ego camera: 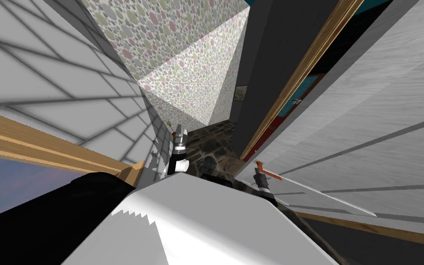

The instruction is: Pull the door open

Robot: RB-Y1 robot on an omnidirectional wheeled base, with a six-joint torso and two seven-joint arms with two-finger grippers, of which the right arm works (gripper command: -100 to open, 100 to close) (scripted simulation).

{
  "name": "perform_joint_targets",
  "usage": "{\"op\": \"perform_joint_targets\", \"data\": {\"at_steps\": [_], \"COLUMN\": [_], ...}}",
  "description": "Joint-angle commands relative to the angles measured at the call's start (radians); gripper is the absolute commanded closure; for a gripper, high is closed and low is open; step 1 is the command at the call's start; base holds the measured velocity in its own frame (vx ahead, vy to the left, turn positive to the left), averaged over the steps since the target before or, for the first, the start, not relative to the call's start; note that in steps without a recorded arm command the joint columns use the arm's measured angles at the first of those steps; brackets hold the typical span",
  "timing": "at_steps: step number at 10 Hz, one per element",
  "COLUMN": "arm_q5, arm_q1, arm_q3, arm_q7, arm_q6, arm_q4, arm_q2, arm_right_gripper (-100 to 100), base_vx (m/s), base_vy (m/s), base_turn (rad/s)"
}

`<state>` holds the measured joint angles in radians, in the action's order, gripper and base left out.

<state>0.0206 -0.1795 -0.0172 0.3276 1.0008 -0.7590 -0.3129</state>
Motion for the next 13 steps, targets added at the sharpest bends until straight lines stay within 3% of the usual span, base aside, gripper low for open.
{"op": "perform_joint_targets", "data": {"at_steps": [1, 2, 3, 9, 10, 13], "arm_q5": [0.001, 0.002, 0.004, 0.009, 0.009, -0.026], "arm_q1": [-0.033, -0.05, -0.085, -0.19, -0.18, -0.132], "arm_q3": [0.0, 0.002, 0.004, 0.012, 0.011, -0.037], "arm_q7": [0.011, 0.015, 0.023, 0.045, 0.043, 0.049], "arm_q6": [0.02, 0.024, 0.032, 0.057, 0.059, 0.045], "arm_q4": [-0.013, -0.026, -0.054, -0.134, -0.12, -0.058], "arm_q2": [-0.012, -0.016, -0.023, -0.044, -0.043, -0.053], "arm_right_gripper": [-100, -100, -100, -100, -100, -100], "base_vx": [0.042, 0.031, 0.024, 0.007, -0.002, 0.141], "base_vy": [0.059, 0.056, 0.05, 0.035, 0.017, 0.037], "base_turn": [-0.288, -0.273, -0.346, -0.235, -0.038, 0.253]}}
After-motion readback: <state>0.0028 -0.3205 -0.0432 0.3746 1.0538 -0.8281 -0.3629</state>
